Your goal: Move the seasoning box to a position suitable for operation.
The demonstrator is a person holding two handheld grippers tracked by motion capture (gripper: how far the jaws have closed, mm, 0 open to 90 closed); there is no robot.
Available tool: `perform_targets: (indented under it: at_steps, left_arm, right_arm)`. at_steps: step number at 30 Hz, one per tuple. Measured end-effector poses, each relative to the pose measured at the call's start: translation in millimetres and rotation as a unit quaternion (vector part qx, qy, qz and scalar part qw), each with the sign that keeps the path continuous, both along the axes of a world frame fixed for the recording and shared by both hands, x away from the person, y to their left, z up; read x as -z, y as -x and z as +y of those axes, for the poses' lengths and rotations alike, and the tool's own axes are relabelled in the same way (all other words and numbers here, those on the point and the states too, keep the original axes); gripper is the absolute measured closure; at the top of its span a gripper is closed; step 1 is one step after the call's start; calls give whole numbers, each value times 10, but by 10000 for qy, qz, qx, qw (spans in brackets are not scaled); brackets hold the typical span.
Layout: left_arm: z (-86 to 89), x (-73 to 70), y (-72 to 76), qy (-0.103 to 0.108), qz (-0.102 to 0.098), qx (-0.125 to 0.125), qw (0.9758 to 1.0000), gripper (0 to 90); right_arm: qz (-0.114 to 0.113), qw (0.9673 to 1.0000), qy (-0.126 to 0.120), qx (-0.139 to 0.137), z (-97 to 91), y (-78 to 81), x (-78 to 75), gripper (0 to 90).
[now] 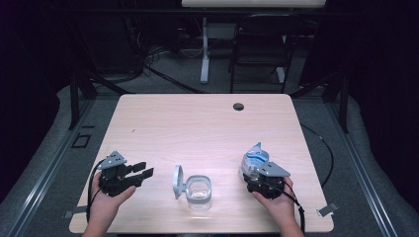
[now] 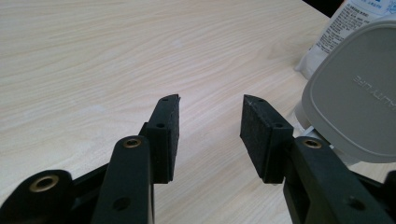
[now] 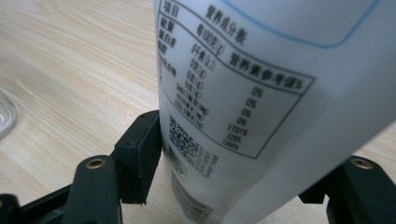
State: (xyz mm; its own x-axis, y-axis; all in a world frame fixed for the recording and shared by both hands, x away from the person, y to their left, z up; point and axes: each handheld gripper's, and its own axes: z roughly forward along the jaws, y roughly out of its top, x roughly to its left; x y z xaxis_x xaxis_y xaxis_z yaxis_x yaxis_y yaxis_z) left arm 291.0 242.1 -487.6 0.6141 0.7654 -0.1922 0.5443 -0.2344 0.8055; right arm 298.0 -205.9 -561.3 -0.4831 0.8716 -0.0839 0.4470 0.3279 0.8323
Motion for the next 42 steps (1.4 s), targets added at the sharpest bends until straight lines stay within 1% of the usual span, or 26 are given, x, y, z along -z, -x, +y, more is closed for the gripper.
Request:
perform_targets:
  at_steps: [3,7,10,13,19,26,33,41,42]
  left_arm:
    - [7,2,-4,-6,-3,15,10000,575]
    - [6,6,-5,-9,-2,0,10000,575]
    - [12,5,-8,-22,14,26,10000,575]
    - [15,4,-8,-23,7,24,10000,575]
    - [19,7,-9,-33,36,10,10000,574]
    - [20,8,-10,-44,28,12,10000,573]
    - [14,15,-12,-27,19,-2,10000,573]
    - [26,14,-11,-7,19,-24,10000,574]
    - [27,12,-11,1,12,-26,10000,574]
  right_arm:
    - [29,10000,2,-2,-3,-6,14,351]
    - [34,10000,-57,26,-2,-13,30,351]
    - [5,10000,-20,63,14,-11,43,347]
    - [48,10000,22,77,21,-20,54,347]
    - [63,9999,-112,98,9,-33,81,349]
    - [79,9998,-107,113,8,-46,99,349]
    - [70,9999,-77,55,6,-48,98,357]
    - [-9,10000,34,-37,15,-45,101,360]
    - [-21,10000,75,-38,15,-42,102,359]
